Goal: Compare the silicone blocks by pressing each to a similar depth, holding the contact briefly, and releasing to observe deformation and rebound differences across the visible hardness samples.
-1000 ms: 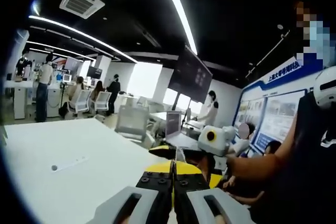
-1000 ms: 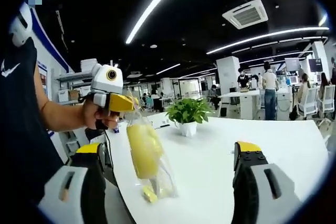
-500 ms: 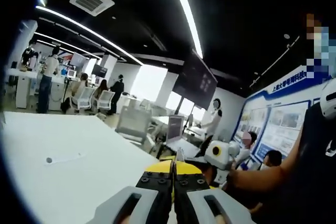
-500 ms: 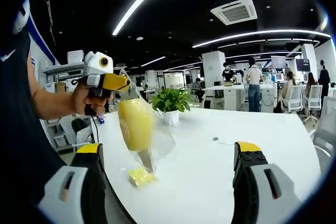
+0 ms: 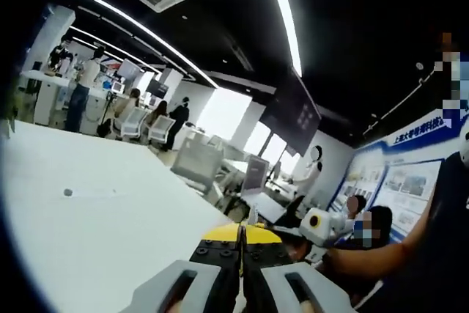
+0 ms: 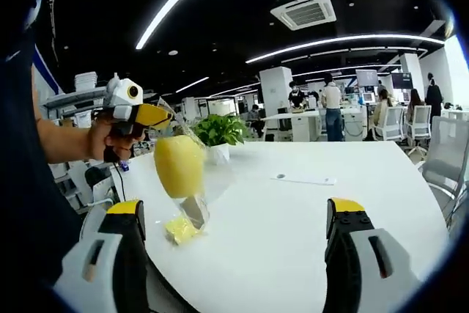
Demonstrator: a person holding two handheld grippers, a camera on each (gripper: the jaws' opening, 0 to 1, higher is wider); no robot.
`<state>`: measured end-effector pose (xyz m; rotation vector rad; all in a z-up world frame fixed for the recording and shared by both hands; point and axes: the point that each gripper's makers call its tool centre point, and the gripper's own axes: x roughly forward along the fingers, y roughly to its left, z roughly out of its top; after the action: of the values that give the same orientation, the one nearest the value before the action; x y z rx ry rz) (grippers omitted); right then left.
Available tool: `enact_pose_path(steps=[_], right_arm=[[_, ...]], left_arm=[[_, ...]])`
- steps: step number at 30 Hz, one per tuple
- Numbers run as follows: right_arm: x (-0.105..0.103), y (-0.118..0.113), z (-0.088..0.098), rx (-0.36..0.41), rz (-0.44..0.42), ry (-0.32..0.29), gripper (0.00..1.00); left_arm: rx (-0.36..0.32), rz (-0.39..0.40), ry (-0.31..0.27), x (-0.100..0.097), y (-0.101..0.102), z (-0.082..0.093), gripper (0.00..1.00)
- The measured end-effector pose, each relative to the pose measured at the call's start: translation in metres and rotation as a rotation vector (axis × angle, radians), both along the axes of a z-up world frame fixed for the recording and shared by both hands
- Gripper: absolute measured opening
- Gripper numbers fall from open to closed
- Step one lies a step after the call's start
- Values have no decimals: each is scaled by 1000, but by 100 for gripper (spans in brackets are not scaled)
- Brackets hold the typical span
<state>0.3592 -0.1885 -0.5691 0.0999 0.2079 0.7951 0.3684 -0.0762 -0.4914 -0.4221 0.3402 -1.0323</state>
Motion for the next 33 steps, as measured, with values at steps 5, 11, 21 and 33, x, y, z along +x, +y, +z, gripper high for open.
enact_pose_path(steps=[5, 11, 21, 33], right_arm=[[-3, -6, -13, -6, -11, 28, 97], [-8, -6, -26, -54, 0, 18, 97], [-19, -7, -57, -89, -2, 77, 97], [-26, -14, -66, -118, -13, 100, 97]], left_arm=[[-16, 25, 51, 4, 0, -21, 0], [-11, 75, 119, 8, 7, -58, 0], [1, 101, 213, 13, 5, -98, 0], [-20, 113, 346, 15, 3, -145, 0]])
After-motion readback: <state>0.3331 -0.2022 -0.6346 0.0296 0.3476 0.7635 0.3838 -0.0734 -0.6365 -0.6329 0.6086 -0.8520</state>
